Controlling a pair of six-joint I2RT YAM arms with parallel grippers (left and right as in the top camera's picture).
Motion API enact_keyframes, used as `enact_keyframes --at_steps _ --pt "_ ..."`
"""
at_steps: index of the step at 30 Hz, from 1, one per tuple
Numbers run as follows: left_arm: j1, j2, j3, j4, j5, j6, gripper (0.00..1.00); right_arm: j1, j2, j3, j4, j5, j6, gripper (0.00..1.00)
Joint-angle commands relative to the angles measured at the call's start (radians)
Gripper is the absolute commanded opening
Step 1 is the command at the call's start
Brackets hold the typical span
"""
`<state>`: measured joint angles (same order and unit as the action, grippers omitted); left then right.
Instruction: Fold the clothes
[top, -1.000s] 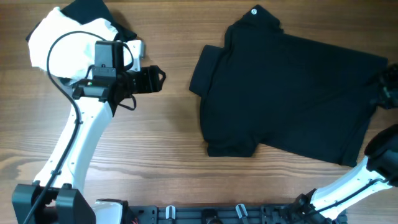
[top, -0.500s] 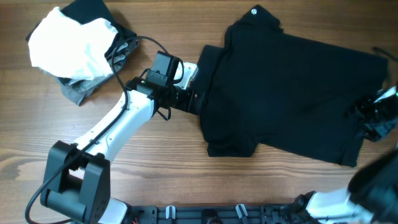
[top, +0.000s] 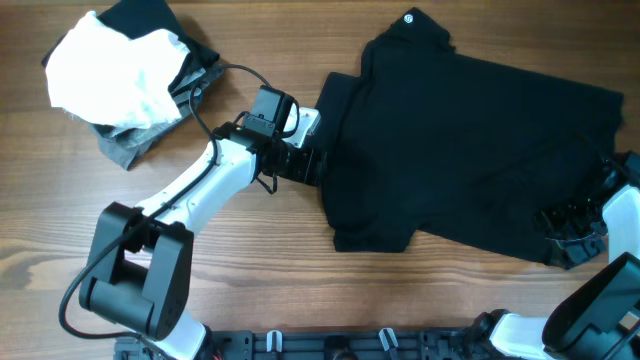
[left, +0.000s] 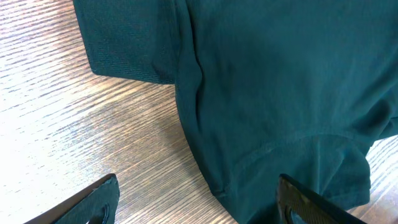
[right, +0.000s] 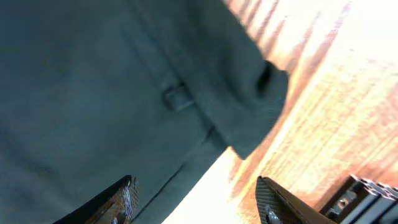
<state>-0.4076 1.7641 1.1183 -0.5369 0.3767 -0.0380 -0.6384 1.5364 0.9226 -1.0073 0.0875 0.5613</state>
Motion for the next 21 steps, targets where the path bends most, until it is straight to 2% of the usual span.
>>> enact_keyframes --at_steps 1,7,12,13,14,15,16,17,21 --pt "-0.003 0.033 0.000 0.013 0.016 0.008 0.80 -0.002 0.012 -0.022 0.007 0.061 0.076 0.65" --pt "-0.003 0.076 0.000 0.018 0.016 0.008 0.79 -0.056 0.013 -0.066 0.039 0.134 0.096 0.65" --pt "-0.003 0.076 0.000 0.024 0.017 0.008 0.79 -0.092 0.013 -0.134 0.129 0.084 0.092 0.61" --pt "-0.003 0.076 0.000 0.024 0.016 0.008 0.79 -0.092 0.013 -0.136 0.145 0.075 0.092 0.54" --pt "-0.003 0.076 0.000 0.024 0.016 0.008 0.79 -0.092 0.013 -0.135 0.160 0.063 0.093 0.40" --pt "-0.003 0.076 0.000 0.024 0.016 0.008 0.79 -0.092 0.013 -0.135 0.180 0.044 0.093 0.21" --pt "-0.003 0.076 0.000 0.024 0.016 0.008 0.79 -0.095 0.013 -0.126 0.189 0.024 0.094 0.09" --pt "-0.003 0.076 0.000 0.024 0.016 0.008 0.79 -0.104 0.013 -0.103 0.187 0.015 0.097 0.04" --pt "-0.003 0.076 0.000 0.019 0.016 0.008 0.79 -0.192 0.012 -0.006 0.157 0.011 0.096 0.04"
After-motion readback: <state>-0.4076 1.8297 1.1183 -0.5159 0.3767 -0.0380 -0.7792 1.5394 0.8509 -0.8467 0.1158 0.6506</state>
